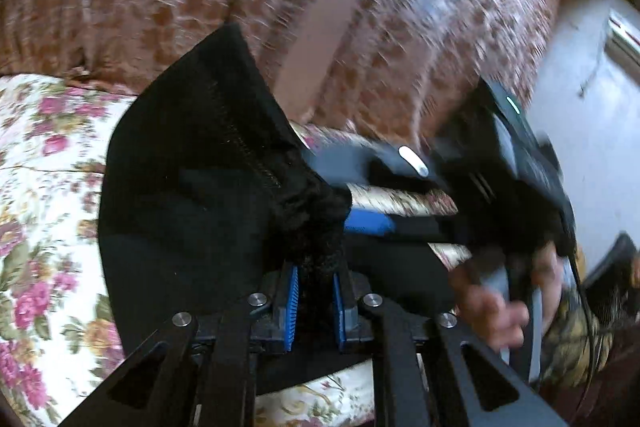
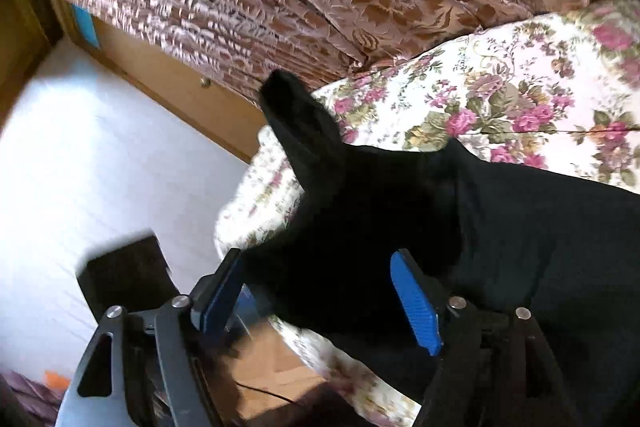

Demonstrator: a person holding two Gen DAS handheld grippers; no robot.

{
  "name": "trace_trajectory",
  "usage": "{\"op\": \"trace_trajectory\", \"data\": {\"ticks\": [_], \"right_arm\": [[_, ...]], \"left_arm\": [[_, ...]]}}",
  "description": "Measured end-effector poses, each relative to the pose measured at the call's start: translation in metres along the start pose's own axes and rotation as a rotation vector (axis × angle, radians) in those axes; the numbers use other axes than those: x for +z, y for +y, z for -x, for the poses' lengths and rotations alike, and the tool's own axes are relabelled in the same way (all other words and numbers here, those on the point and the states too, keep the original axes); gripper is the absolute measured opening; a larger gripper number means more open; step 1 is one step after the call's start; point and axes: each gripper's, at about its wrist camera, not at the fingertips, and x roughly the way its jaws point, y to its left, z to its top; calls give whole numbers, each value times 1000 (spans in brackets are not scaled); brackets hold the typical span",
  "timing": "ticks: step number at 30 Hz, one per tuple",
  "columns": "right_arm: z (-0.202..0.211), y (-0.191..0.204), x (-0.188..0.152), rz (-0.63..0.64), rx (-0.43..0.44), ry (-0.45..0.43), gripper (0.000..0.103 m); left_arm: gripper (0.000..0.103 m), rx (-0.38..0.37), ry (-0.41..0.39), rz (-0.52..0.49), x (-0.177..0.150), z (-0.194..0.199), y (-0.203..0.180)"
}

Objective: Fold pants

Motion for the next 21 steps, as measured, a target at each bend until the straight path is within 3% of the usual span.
{"op": "trace_trajectory", "data": {"ticks": [2, 4, 5, 6, 8, 10, 12, 14, 16, 21], "right_arm": [[-3, -6, 7, -22, -3, 3, 76], [-8, -13, 13, -23, -37, 13, 61], [-12, -16, 15, -17, -65, 34, 29], [-17, -18, 15, 1, -125, 52, 14], [-15, -18, 15, 26, -155, 51, 13], [-5, -12, 15, 51, -150, 28, 13], [10, -6, 16, 63, -137, 1, 13], [32, -3, 18, 69, -141, -35, 13], [51, -5, 20, 59, -133, -63, 13], [101, -13, 16, 38, -151, -120, 13]], "left_arm": [[13, -23, 19, -30, -5, -4, -9], [14, -23, 28, -61, -8, -5, -18], [14, -14, 41, -85, -8, -5, -21], [16, -21, 52, -94, -5, -4, -22], [28, -124, 50, -59, -1, 9, -18], [31, -237, -10, 6, 6, 34, -7], [31, -255, -70, 73, 11, 53, 10], [31, -230, -107, 150, 15, 63, 31], [31, -124, -114, 165, 14, 65, 45], [31, -42, -19, 206, 4, 29, 62]]}}
